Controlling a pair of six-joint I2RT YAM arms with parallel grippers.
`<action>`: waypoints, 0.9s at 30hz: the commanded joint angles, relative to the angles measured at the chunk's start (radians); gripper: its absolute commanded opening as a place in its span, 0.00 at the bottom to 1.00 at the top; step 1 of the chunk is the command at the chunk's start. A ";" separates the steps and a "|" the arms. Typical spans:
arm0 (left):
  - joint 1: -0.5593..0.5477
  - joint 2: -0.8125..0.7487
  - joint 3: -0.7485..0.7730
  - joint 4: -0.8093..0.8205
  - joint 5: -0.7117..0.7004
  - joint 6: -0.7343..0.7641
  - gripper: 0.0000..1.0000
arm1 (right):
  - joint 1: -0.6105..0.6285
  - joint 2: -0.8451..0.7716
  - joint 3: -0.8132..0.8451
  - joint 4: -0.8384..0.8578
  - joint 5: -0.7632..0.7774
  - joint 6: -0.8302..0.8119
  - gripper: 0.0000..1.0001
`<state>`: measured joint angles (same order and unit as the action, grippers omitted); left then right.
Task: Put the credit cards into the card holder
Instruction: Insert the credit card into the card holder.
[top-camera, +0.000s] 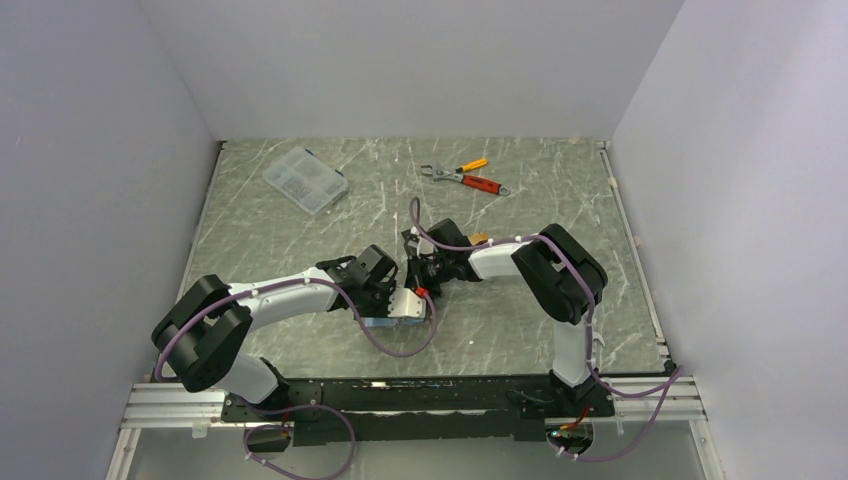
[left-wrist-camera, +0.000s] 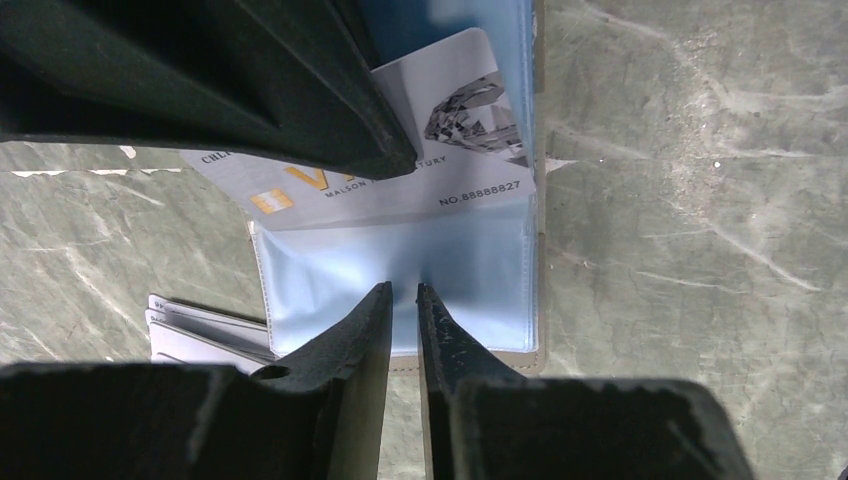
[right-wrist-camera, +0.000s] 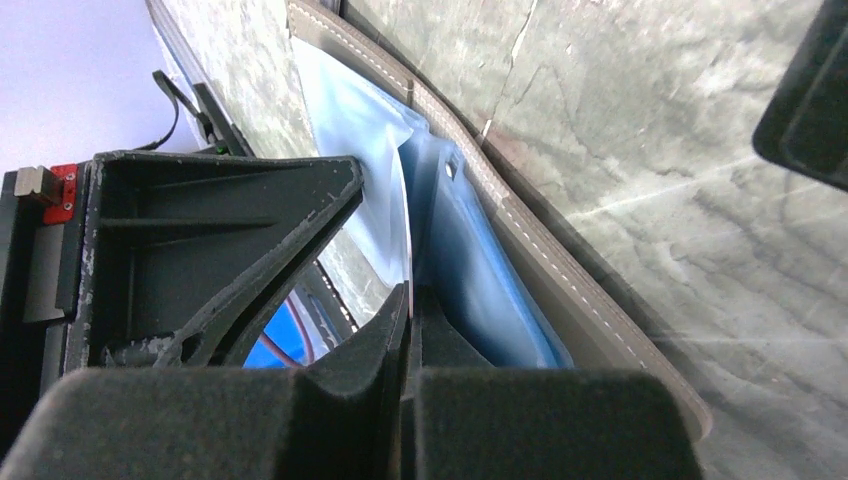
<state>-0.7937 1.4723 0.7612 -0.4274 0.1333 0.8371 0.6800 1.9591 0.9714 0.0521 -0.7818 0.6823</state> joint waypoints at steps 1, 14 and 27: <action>0.001 -0.002 -0.022 -0.102 0.009 0.004 0.21 | -0.002 0.035 0.006 0.045 0.147 0.022 0.00; 0.001 -0.009 0.041 -0.165 0.089 -0.023 0.22 | 0.048 0.038 -0.019 0.099 0.211 0.075 0.00; 0.098 -0.099 0.072 -0.255 0.013 0.057 0.25 | 0.061 0.009 -0.088 0.070 0.272 0.072 0.00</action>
<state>-0.7269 1.3987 0.8215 -0.6579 0.1699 0.8505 0.7319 1.9579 0.9325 0.2054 -0.6678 0.7891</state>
